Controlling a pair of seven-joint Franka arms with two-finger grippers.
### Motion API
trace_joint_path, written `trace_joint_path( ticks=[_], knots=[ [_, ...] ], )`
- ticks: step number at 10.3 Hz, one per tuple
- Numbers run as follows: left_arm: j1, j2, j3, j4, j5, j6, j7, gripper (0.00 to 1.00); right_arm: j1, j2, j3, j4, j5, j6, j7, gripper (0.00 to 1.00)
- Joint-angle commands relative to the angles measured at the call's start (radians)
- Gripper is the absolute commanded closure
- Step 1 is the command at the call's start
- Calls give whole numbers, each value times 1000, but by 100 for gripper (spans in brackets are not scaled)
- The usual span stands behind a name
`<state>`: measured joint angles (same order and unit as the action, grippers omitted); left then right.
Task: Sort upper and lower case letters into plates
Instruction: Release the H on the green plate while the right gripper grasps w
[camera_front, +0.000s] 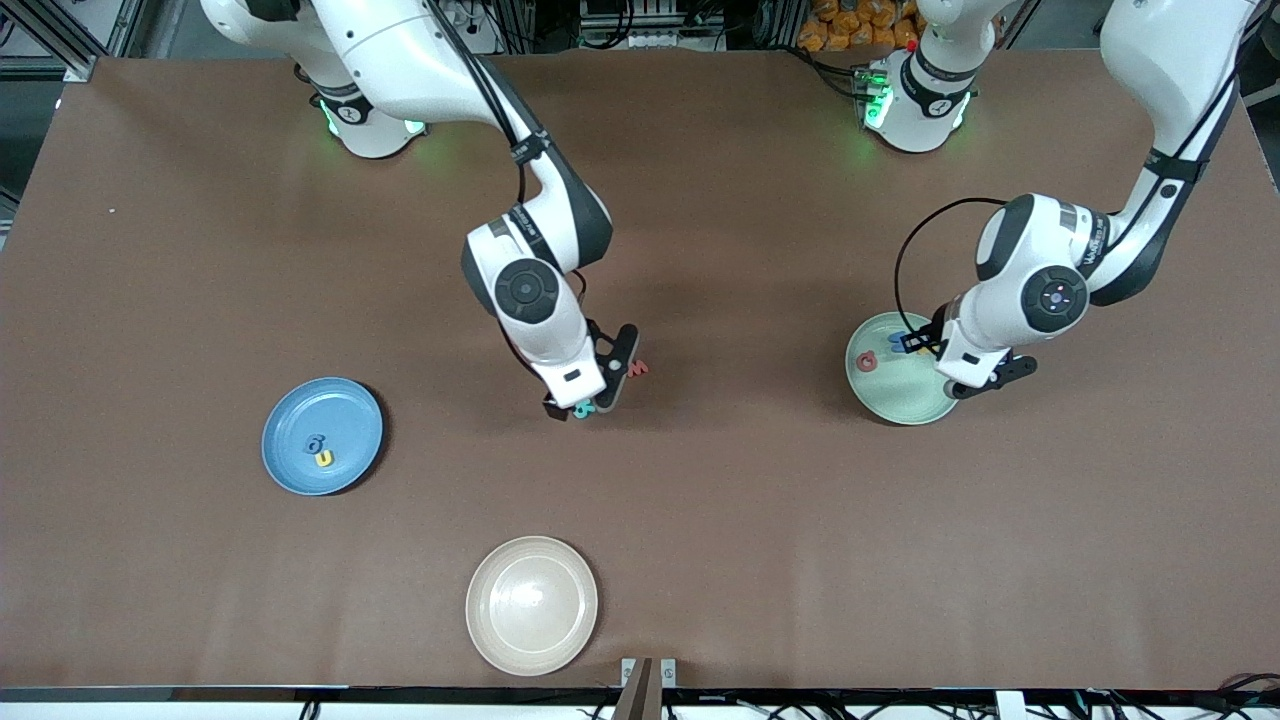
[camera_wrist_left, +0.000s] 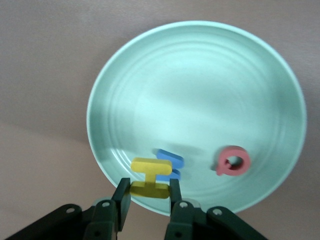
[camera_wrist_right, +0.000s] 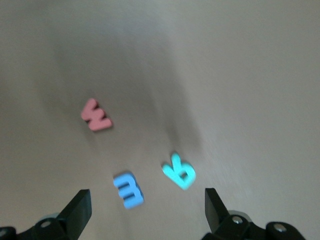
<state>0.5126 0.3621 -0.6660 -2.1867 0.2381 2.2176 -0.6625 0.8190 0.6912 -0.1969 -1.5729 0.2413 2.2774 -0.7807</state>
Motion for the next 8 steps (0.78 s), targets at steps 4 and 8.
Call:
trace_joint_path(
  ticks=[4,8],
  knots=[
    [15,0,-18,-13,86,27,99,21,6,162,74,198,15,39,-260,0],
    [0,6,-30,-4,86,21,77,0,29,211,86,255,9,28,-269,0]
  ],
)
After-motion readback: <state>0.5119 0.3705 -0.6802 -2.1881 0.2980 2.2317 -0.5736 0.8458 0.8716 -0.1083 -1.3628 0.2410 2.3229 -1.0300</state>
